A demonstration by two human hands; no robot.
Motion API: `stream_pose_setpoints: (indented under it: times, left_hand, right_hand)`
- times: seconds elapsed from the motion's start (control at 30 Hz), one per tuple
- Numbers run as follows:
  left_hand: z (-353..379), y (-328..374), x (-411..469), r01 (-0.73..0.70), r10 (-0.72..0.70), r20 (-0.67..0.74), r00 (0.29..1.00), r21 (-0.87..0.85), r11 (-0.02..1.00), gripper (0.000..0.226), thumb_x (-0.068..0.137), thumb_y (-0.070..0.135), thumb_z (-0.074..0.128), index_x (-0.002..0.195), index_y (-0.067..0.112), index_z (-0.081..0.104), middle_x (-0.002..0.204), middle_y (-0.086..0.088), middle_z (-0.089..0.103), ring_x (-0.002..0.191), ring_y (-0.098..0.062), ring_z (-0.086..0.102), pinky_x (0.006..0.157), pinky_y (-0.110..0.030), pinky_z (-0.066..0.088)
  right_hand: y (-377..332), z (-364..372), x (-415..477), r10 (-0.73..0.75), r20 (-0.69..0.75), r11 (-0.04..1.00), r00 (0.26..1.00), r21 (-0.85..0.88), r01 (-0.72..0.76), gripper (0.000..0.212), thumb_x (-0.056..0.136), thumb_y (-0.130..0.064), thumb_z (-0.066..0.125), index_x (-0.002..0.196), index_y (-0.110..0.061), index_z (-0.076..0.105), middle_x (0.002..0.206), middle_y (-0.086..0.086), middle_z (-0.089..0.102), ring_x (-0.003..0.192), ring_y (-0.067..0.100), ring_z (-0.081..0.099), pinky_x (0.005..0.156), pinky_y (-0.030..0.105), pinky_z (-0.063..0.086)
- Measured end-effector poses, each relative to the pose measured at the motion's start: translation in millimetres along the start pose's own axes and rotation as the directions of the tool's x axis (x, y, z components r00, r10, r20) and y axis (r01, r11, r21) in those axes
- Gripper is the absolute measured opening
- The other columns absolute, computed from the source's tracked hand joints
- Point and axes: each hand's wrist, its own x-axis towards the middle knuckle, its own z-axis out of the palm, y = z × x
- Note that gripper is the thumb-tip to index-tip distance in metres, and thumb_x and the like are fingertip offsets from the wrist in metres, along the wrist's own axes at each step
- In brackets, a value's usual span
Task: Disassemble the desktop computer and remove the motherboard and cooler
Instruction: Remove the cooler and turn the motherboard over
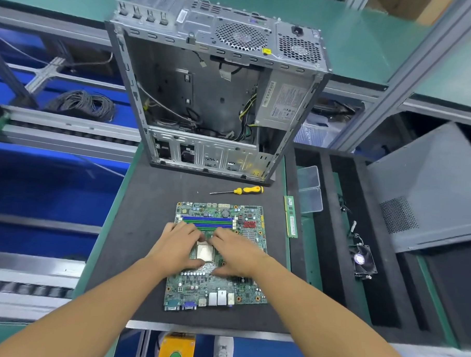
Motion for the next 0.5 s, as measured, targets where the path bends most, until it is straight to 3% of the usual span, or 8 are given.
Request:
stream_pose_setpoints:
  times: [0.33,0.5]
  left_hand:
    - [2,4,-4,0.029,-0.029,-0.023,0.999,-0.009,1.000,0.055,0.076,0.065,0.064,0.122,0.037,0.053,0.113,0.020,0.050,0.113,-0.007,0.044,0.098,-0.030,0.026]
    - [3,5,-7,0.034,-0.035,-0.048,0.998,-0.029,0.999,0.044,0.076,0.063,0.065,0.110,0.037,0.054,0.103,0.021,0.045,0.107,-0.007,0.045,0.094,-0.027,0.025]
  right_hand:
    - [-17,13,-4,0.038,-0.085,0.988,0.996,-0.145,-0.050,0.048,0.085,-0.027,0.061,0.124,-0.001,0.052,0.112,0.013,0.051,0.103,0.029,0.049,0.087,0.041,0.047]
    - [-27,22,-8,0.052,-0.092,0.978,0.994,-0.196,-0.070,0.041,0.095,-0.013,0.045,0.132,0.005,0.047,0.116,0.019,0.053,0.104,0.033,0.050,0.089,0.045,0.049]
